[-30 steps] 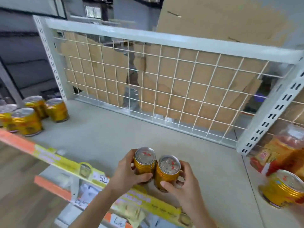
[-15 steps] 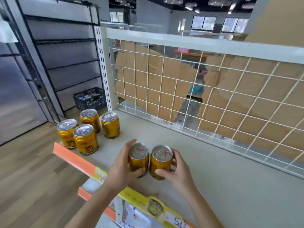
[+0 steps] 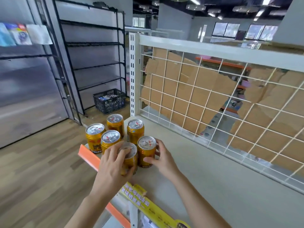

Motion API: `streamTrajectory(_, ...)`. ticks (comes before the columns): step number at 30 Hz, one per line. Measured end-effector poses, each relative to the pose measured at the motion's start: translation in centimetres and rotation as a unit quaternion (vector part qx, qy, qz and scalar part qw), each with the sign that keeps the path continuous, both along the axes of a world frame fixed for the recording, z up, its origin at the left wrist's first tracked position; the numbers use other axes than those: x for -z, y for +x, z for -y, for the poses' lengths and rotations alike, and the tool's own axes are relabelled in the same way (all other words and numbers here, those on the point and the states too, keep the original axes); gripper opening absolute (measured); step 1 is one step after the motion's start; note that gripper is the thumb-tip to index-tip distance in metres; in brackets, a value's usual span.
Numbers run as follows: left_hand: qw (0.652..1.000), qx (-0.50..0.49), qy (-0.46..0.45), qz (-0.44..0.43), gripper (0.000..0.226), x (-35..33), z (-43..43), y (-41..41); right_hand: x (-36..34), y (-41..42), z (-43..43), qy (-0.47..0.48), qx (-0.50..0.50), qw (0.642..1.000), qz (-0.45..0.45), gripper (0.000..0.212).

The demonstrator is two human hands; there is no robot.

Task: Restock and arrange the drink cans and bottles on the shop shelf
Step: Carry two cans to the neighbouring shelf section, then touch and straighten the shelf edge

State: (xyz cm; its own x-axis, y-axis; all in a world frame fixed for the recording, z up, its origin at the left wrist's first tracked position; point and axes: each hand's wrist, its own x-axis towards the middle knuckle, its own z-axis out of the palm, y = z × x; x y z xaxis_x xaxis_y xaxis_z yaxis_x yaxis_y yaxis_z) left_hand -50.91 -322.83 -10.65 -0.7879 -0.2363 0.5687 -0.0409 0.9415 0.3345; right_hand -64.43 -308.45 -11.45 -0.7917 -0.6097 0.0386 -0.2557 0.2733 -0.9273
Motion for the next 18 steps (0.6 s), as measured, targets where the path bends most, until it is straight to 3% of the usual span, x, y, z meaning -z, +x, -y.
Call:
streamTrajectory(4,0.999,-0.024,-0.046,0.007,0.046,0.1,0.6,0.0,0.0,-0.6,2.2,0.008,-0.010,1.000,-0.005,0.059)
streamTrajectory(12,0.999,-0.018,-0.036,0.031,0.049,0.5,1.1,0.0,-1.4,-0.1,3.4,0.046,-0.001,0.998,-0.039,0.062)
streamTrajectory(18,0.997,-0.012,-0.055,0.055,0.051,0.4,1.2,0.3,-2.0,2.2,0.9,0.183,0.034,0.973,-0.135,0.076)
